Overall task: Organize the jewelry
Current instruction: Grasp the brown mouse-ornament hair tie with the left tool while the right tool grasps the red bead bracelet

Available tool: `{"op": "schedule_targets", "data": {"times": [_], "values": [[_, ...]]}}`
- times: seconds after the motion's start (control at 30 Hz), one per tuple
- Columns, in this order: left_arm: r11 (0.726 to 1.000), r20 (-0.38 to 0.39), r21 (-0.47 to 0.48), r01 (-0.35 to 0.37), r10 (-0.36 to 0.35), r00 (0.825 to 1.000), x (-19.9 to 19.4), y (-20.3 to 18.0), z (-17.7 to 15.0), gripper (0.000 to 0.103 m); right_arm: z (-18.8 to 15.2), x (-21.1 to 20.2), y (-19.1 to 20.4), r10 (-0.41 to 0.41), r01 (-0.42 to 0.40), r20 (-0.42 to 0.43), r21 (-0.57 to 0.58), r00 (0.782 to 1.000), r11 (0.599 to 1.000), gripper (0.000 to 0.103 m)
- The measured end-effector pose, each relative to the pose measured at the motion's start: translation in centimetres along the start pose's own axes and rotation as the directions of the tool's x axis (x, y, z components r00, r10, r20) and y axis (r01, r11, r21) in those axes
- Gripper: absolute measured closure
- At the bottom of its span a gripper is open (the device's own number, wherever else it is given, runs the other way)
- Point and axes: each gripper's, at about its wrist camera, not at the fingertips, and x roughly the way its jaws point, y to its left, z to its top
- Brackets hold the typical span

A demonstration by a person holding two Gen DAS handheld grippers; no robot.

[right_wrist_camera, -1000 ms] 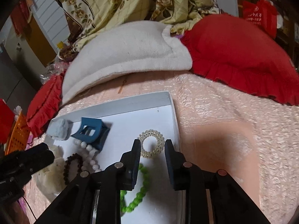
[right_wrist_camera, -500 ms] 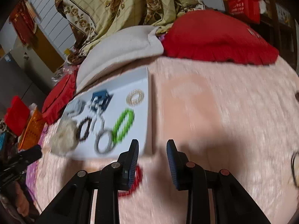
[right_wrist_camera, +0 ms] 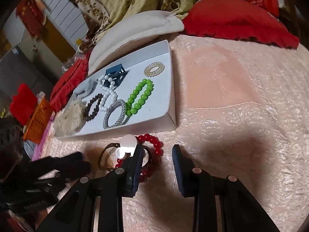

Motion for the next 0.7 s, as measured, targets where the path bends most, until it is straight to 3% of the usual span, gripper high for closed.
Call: {"op": "schedule_targets", "data": {"times": [0.07,0.1,0.27,0.5,0.7], "values": [[1.000,-0.008,0.013,0.005,-0.005,1.000,1.0,-0.5,0.6,0.077,-0.1,-0.3,-0.3,0.008,-0.008,0.006,0.008,1.000,1.000,0.074],[1.000,-0.025,0.017,0.006,-0.006,1.000,1.5,-0.8,0.9,0.099,-0.3,-0.5,-0.4,0.006,-0.006,0.010,0.009,1.000,1.000,0.074],[1.000,0.002,-0.001,-0.011,0.011,1.000,0.5,0.2,0.4,0.101,-0.8,-1.5,-1.2,0.006,-0.006,0.021,0.017,1.000,1.000,0.074],[0.994,0.083,0.006,-0.107,0.106,0.991,-5.4,3.9,-4.1,0.101,-1.8,-1.3,0.0,0.022,-0.022,0.006,-0.017,1.000,1.000,0.074],[0.991,0.070,-0.056,-0.120,0.124,0.990,-6.4,7.0,-7.0,0.101,-1.6,-0.1,2.0,-0.076,0.077,0.027,-0.059,0.997,0.995,0.074]]}}
